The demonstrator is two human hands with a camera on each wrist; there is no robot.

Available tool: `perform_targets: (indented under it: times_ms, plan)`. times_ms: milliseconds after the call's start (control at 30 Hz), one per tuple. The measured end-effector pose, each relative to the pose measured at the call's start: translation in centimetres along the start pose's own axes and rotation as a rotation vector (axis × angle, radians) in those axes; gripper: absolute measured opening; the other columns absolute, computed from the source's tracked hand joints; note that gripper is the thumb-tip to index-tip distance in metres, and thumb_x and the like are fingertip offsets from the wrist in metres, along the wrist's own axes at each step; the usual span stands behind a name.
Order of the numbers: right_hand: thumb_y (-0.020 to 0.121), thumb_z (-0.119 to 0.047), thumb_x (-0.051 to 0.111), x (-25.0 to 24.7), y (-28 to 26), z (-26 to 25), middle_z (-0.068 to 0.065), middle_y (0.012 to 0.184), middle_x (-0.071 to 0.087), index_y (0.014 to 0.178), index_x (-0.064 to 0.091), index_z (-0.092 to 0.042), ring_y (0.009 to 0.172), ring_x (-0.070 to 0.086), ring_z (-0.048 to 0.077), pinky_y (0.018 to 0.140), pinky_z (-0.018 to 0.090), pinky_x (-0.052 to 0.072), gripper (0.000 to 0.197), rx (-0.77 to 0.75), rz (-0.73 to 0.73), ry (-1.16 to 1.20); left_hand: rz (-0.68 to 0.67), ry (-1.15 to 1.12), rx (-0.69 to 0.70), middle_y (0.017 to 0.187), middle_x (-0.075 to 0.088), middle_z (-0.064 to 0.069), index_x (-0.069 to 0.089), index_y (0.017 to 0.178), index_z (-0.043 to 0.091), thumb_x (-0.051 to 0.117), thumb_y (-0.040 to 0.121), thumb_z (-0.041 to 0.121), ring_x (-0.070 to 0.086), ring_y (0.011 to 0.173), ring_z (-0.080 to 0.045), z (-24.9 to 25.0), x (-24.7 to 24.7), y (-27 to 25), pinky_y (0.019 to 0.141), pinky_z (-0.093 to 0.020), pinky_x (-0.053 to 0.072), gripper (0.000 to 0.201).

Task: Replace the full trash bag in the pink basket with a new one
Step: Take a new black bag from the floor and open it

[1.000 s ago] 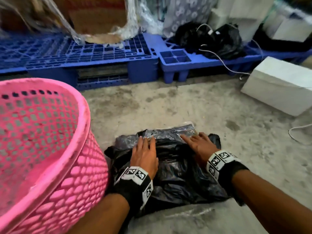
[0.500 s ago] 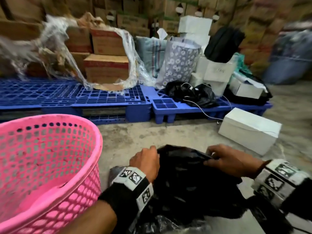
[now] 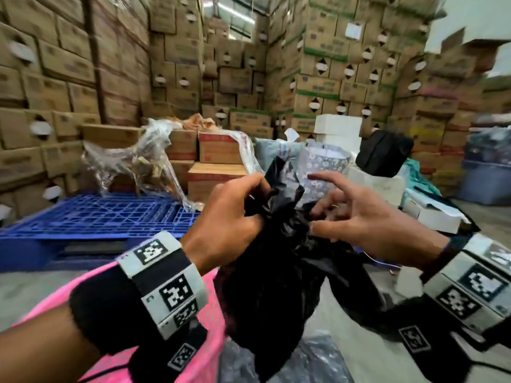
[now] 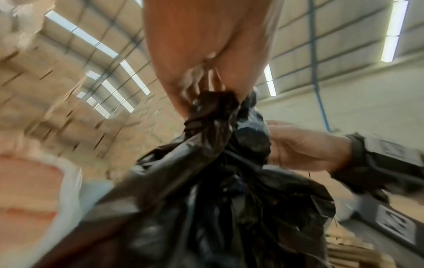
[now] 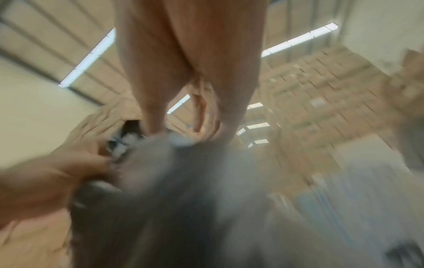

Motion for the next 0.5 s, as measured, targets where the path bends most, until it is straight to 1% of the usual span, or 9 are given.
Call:
perform_targets:
  times_ms: [33,100,133,167,233,300,367,433,500]
  plan:
    - [0.075,-0.014,0.075,0.6,0.8,-0.5,0.016,0.095,0.065,0.131,0.042,-0.032,0.068,0.064,0.030,0.062,0.035,0.055,0.067,0.001,-0.083,-0.033,0.005,0.004,0.047,0.073,0.065,-0.006,0.056,0.077,0.015,0.066,0.075,0.009,0.061,0.071,-0.025,0.8,-1.2,-0.4,0.068,-0.049,0.050,0.011]
    - [0.076,-0.010,0.071,2.9,2.3,-1.9,0.019,0.093,0.069,0.115,0.056,-0.017,0.076,0.068,0.036,0.067,0.046,0.058,0.042,-0.093,-0.208,-0.148,-0.040,0.002,0.068,0.079,0.067,-0.008,0.057,0.079,0.015,0.066,0.077,0.005,0.065,0.078,-0.028,1.8,-3.4,-1.6,0.072,-0.050,0.053,0.013]
    - [0.074,-0.007,0.069,4.0,3.0,-2.4,0.017,0.084,0.072,0.096,0.063,-0.011,0.074,0.069,0.026,0.070,0.045,0.058,0.023,-0.174,-0.172,-0.194,-0.066,-0.017,0.046,0.081,0.068,-0.007,0.058,0.081,0.015,0.067,0.077,0.003,0.066,0.079,-0.024,2.2,-4.3,-2.4,0.074,-0.047,0.054,0.015]
    - [0.072,-0.004,0.066,5.2,3.8,-3.2,0.009,0.072,0.072,0.078,0.064,-0.009,0.068,0.065,0.009,0.068,0.035,0.059,0.008,-0.266,-0.099,-0.185,-0.069,-0.051,0.008,0.084,0.069,-0.006,0.059,0.083,0.015,0.067,0.074,0.001,0.067,0.082,-0.020,2.3,-5.6,-3.3,0.076,-0.040,0.055,0.018]
    - [0.070,-0.003,0.065,7.6,4.9,-5.2,-0.006,0.061,0.064,0.061,0.062,-0.014,0.063,0.055,-0.005,0.056,0.022,0.051,0.014,-0.498,0.088,-0.150,0.016,-0.155,-0.099,0.089,0.071,-0.009,0.061,0.088,0.015,0.062,0.065,0.000,0.068,0.087,-0.017,2.0,-8.7,-5.0,0.077,-0.026,0.055,0.027]
    - [0.073,-0.012,0.068,9.6,5.9,-6.6,0.003,0.075,0.063,0.071,0.067,-0.009,0.073,0.062,0.009,0.059,0.030,0.051,0.004,-0.714,0.113,-0.219,0.235,-0.227,-0.146,0.084,0.074,-0.007,0.065,0.084,0.014,0.058,0.065,0.006,0.068,0.083,-0.016,1.4,-12.1,-5.5,0.075,-0.024,0.055,0.022]
    - [0.079,-0.022,0.064,12.2,6.6,-7.6,0.005,0.086,0.058,0.087,0.068,-0.009,0.080,0.064,0.022,0.062,0.033,0.053,0.016,-0.817,0.080,-0.447,0.434,-0.217,-0.220,0.071,0.073,-0.001,0.066,0.077,0.014,0.059,0.079,0.014,0.065,0.076,-0.014,-0.2,-15.6,-5.3,0.070,-0.026,0.055,0.008]
    - [0.082,-0.019,0.060,15.0,7.0,-8.0,0.012,0.088,0.060,0.094,0.066,-0.009,0.077,0.064,0.029,0.057,0.032,0.053,0.017,-0.919,0.021,-0.658,0.418,-0.174,-0.405,0.076,0.072,-0.004,0.066,0.078,0.014,0.056,0.085,0.036,0.064,0.077,-0.016,-3.0,-17.7,-4.8,0.073,-0.030,0.051,0.025]
    - [0.084,-0.015,0.053,18.0,7.2,-7.8,0.015,0.089,0.062,0.096,0.064,-0.007,0.075,0.063,0.029,0.053,0.033,0.053,0.018,-1.000,-0.050,-0.773,0.241,-0.200,-0.663,0.085,0.069,-0.012,0.066,0.084,0.014,0.060,0.072,0.057,0.062,0.078,-0.020,-5.6,-18.3,-4.7,0.075,-0.032,0.048,0.045]
Point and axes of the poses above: each hand's wrist, its own y-axis towards the middle knuckle, its own x-axis out of the palm, z = x × y, the point moved 1 cm from there along y, towards the middle knuckle
